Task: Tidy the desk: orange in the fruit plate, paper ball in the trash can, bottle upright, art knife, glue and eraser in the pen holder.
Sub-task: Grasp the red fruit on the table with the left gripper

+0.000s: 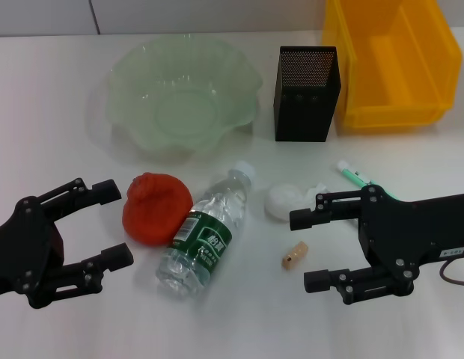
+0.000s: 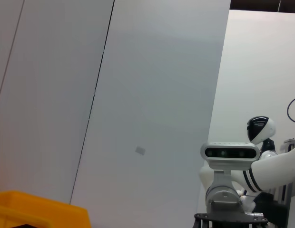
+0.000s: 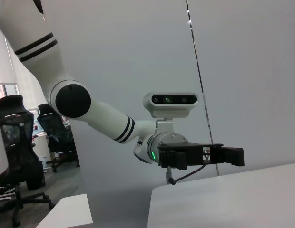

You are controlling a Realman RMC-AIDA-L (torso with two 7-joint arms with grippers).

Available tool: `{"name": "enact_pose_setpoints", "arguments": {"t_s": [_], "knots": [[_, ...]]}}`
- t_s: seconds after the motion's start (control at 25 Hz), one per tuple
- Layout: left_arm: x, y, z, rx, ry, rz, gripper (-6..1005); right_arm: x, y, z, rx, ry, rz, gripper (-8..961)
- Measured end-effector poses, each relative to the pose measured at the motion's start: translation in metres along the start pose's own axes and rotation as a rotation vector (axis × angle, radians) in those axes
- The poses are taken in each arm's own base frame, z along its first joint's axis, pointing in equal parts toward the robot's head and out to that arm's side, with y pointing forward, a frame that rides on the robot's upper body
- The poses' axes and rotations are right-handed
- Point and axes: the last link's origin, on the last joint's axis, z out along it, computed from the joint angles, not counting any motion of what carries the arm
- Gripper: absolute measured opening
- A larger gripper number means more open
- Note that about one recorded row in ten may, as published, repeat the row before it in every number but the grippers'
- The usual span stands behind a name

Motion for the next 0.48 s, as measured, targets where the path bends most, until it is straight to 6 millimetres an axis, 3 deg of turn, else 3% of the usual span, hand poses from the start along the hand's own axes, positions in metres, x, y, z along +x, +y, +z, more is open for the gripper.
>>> {"name": "enact_pose_setpoints", "arguments": {"t_s": [0.48], "knots": [[-0.0045,-0.0074,-0.0006,0.043,-0.04,-0.002,835,0.0019,0.0004,-0.0016,0.017,-0.005,-0.001,707]]}}
